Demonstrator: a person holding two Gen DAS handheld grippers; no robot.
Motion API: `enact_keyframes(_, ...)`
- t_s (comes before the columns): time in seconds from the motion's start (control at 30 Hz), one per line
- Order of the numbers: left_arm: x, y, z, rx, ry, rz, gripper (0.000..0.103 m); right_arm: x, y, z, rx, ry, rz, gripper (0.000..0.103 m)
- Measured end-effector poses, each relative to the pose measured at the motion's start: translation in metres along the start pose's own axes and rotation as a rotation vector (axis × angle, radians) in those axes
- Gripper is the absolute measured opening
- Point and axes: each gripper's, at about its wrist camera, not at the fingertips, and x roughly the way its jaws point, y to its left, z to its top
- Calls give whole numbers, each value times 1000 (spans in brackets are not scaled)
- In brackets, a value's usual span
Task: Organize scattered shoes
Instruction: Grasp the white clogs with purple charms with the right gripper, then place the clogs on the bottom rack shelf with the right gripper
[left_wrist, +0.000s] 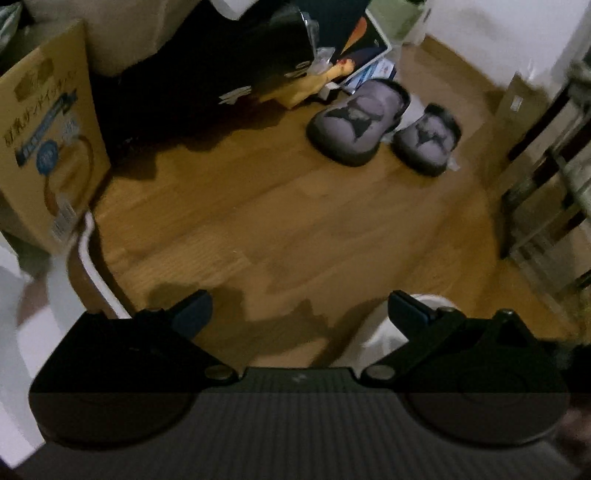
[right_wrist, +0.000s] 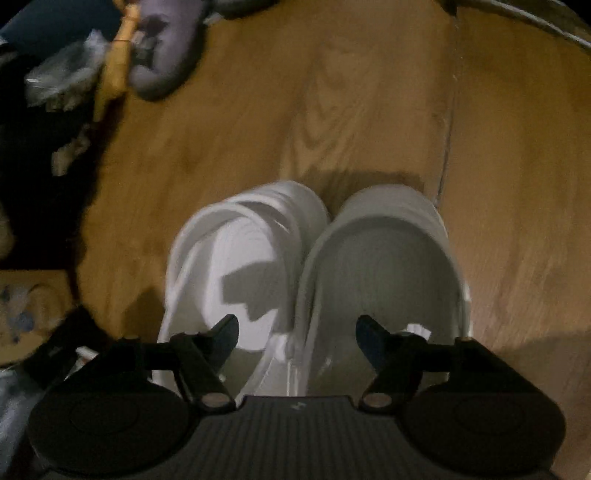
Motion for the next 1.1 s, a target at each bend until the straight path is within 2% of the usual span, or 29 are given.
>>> enact_keyframes(0.03, -1, 0, -1, 8, -10, 3, 103, 2, 7, -2, -39, -4, -30, 66)
enact_keyframes(0.07, -1, 0, -1, 12, -11, 7, 103, 3, 15, -3, -79, -8, -60, 50)
enact_keyframes(0.1, 1, 1, -1, 11, -8, 8, 103, 5, 22, -5, -118, -12, -90, 42)
enact_keyframes(0.17, 3, 2, -1, -6, 5, -5, 103, 2, 26, -6, -173, -10, -100, 32)
enact_keyframes(0.23, 5, 3, -2, -22, 16, -33, 103, -4, 15, -9, -201, -19, -53, 31)
enact_keyframes(0.3, 6, -1, -2, -17, 13, -54, 103, -18, -9, -11, -177, -39, 27, 29)
enact_keyframes(0.4, 8, -17, -4, 14, 14, -99, 103, -38, -38, -9, -136, -60, 53, 26)
enact_keyframes(0.5, 9, -47, -11, 86, 15, -172, 103, -64, -83, -3, -10, -101, 104, 22)
enact_keyframes(0.53, 10, -58, -14, 115, 11, -193, 103, -75, -103, -1, 31, -139, 110, 22)
enact_keyframes(0.67, 18, -107, -33, 230, -1, -282, 103, -113, -169, 3, 65, -345, -3, 22)
enact_keyframes(0.77, 31, -142, -60, 249, 84, -423, 103, -124, -209, 12, 97, -416, -86, 22)
enact_keyframes(0.83, 38, -161, -75, 276, 128, -475, 103, -128, -232, 19, 101, -452, -143, 23)
enact_keyframes(0.97, 48, -201, -102, 395, 141, -491, 103, -138, -286, 41, 144, -491, -229, 23)
enact_keyframes(1.1, 58, -213, -116, 391, 198, -560, 103, -139, -318, 69, 144, -519, -316, 24)
